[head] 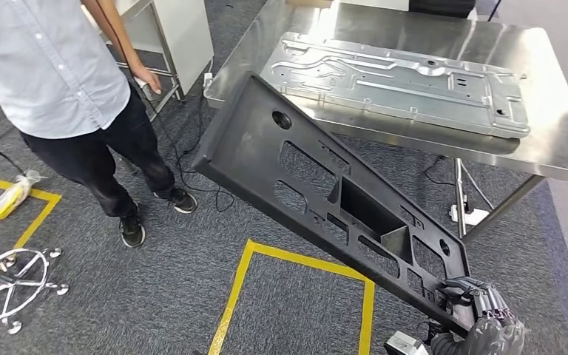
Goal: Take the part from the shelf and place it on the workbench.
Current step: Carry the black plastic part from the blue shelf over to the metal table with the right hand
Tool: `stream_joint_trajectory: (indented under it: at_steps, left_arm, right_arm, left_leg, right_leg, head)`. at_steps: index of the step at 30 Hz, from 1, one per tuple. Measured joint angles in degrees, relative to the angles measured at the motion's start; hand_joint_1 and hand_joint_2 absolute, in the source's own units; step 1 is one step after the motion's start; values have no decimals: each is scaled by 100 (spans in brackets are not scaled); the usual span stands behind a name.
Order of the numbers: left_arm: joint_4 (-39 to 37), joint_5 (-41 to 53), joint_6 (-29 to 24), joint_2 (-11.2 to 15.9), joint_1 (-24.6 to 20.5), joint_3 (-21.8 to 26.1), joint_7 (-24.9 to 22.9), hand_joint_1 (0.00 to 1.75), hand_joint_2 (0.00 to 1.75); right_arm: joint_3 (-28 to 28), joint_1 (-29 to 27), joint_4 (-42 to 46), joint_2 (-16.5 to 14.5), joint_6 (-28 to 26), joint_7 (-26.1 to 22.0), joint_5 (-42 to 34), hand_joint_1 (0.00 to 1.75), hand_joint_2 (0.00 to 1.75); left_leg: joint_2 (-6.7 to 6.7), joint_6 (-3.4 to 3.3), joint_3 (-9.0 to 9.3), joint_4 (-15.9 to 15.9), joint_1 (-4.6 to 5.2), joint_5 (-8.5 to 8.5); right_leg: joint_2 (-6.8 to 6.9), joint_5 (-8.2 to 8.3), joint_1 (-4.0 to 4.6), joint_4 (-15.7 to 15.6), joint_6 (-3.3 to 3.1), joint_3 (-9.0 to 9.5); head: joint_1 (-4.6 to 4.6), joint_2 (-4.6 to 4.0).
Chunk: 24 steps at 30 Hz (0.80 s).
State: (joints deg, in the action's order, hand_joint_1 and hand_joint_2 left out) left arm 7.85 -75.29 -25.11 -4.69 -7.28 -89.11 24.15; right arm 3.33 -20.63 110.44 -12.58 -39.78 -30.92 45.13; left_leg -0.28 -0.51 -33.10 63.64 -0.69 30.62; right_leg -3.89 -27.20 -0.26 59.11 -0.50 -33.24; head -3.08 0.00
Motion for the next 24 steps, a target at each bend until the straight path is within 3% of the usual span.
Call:
stream_joint_trajectory:
  at_steps: [2,4,6,8,10,11,12,13,14,16,17,19,21,22,24]
  left_arm:
    - [0,-6,46,1,-25,0,2,0,175]
    - [0,-11,93,1,-34,0,3,0,175]
    - [0,-12,143,4,-28,0,4,0,175]
    - [0,-12,218,8,-22,0,13,0,175]
    - [0,-15,289,13,-5,0,24,0,175]
    - [0,-16,308,17,2,0,27,0,175]
    - [0,-17,316,20,5,0,30,0,175]
    - [0,-17,318,22,5,0,32,0,175]
    - [0,-16,319,22,2,0,34,0,175]
    - [0,-15,321,22,-3,0,37,0,175]
    - [0,-14,325,22,-3,0,37,0,175]
    - [0,-13,345,23,-4,0,40,0,175]
    - [0,-13,375,26,-8,0,48,0,175]
    - [0,-13,386,27,-12,0,52,0,175]
    - [0,-13,396,30,-11,0,57,0,175]
  right_arm:
    - [-69,4,-15,38,0,78,-10,175,175]
    - [-140,13,-27,92,0,143,-19,175,175]
    - [-204,23,-48,151,0,196,-23,175,175]
    - [-278,64,-82,224,0,274,-12,175,175]
    - [-348,112,-126,292,0,363,39,175,175]
    - [-369,121,-148,317,0,395,86,175,175]
    - [-377,123,-166,333,0,410,133,175,175]
    - [-380,123,-180,344,0,418,180,175,175]
    - [-384,125,-190,355,0,421,218,175,175]
    - [-400,136,-199,369,0,421,255,175,175]
    - [-410,142,-202,374,0,420,262,175,175]
    - [-421,147,-205,377,0,418,276,175,175]
    - [-424,152,-205,376,-1,409,295,175,175]
    - [-426,159,-205,376,-1,401,303,175,175]
    - [-432,171,-205,375,0,386,314,175,175]
  left_leg:
    - [-56,-47,135,-388,13,-129]
    - [-58,-109,141,-423,22,-143]
    - [-28,-189,155,-472,11,-186]
    - [16,-243,156,-507,-2,-215]
    - [65,-256,151,-509,2,-208]
    - [87,-256,154,-509,4,-200]
    - [101,-252,163,-509,4,-190]
    - [110,-245,180,-508,4,-178]
    - [115,-233,204,-509,4,-164]
    - [121,-189,236,-506,19,-128]
    - [124,-158,244,-508,25,-113]
    - [139,-90,263,-536,27,-96]
    - [140,-24,277,-498,17,-44]
    - [124,1,225,-347,15,42]
    - [85,36,-98,317,8,348]
  right_leg:
    - [-44,-18,9,32,51,-21]
    - [-62,-9,8,23,117,-37]
    - [46,-72,3,98,178,-68]
    - [234,-349,-9,547,234,-271]
    - [320,-676,-30,1267,281,-623]
    - [331,-728,-42,1500,295,-743]
    - [339,-667,-51,1533,298,-767]
    - [348,-507,-56,1346,292,-679]
    - [367,-289,-56,978,275,-496]
    - [430,-30,-23,264,213,-136]
    - [452,3,0,65,181,-44]
    - [447,-31,36,-22,122,-21]
    - [419,-28,5,-89,52,36]
    - [407,-25,-12,-126,17,77]
    - [394,-52,-18,-158,-44,146]
  head:
    - [-3,0]
    - [-5,0]
    - [-7,0]
    - [-11,0]
    - [-12,0]
    - [-12,0]
    - [-12,0]
    - [-12,0]
    - [-12,0]
    - [-11,0]
    - [-9,0]
    - [-9,0]
    - [-5,0]
    - [0,0]
    - [10,0]
